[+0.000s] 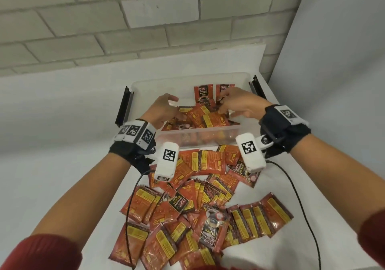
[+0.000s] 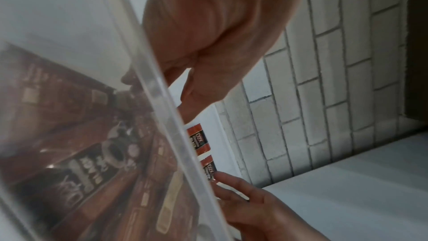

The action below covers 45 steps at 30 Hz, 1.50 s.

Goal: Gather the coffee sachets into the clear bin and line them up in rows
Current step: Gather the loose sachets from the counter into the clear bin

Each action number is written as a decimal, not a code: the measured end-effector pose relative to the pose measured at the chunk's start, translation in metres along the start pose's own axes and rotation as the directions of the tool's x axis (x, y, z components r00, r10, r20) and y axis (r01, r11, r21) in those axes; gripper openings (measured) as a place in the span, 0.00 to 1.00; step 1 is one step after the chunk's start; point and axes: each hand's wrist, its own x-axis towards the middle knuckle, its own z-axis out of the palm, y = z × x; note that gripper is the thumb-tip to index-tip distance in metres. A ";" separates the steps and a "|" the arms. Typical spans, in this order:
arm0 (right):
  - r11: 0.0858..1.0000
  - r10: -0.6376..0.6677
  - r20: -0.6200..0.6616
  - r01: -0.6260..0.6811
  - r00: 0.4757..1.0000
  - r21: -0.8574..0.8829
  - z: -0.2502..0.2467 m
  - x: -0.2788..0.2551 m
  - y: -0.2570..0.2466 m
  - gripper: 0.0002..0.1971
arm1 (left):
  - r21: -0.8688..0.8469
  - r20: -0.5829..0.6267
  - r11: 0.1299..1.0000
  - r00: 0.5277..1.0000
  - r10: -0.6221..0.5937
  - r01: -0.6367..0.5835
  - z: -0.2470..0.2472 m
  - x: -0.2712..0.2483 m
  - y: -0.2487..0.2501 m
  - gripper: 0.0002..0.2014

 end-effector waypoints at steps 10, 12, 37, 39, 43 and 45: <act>0.978 -0.164 0.210 0.186 0.964 -0.091 0.015 -0.094 0.034 0.04 | 0.281 0.289 0.931 0.945 0.150 -0.233 0.000 -0.104 -0.011 0.08; 0.937 -0.168 0.205 0.221 0.964 -0.272 0.039 -0.091 0.054 0.11 | 0.430 0.270 0.877 0.958 0.102 -0.214 0.010 -0.107 -0.031 0.10; 0.817 -0.232 -0.207 0.075 0.950 -0.571 0.063 -0.080 0.111 0.20 | 0.592 0.006 0.793 0.985 0.172 -0.142 0.058 -0.091 -0.075 0.22; 0.860 -0.205 -0.217 0.070 0.954 -0.505 0.059 -0.076 0.110 0.20 | 0.478 0.009 0.853 0.972 0.233 -0.209 0.053 -0.093 -0.074 0.20; 0.948 -0.134 -0.122 0.091 0.983 -0.305 0.039 -0.084 0.107 0.09 | 0.203 -0.020 0.950 0.969 0.248 -0.239 0.026 -0.105 -0.064 0.19; 0.982 -0.117 -0.098 0.100 0.988 -0.161 0.026 -0.099 0.104 0.05 | 0.125 -0.022 0.976 0.983 0.180 -0.176 0.012 -0.112 -0.063 0.17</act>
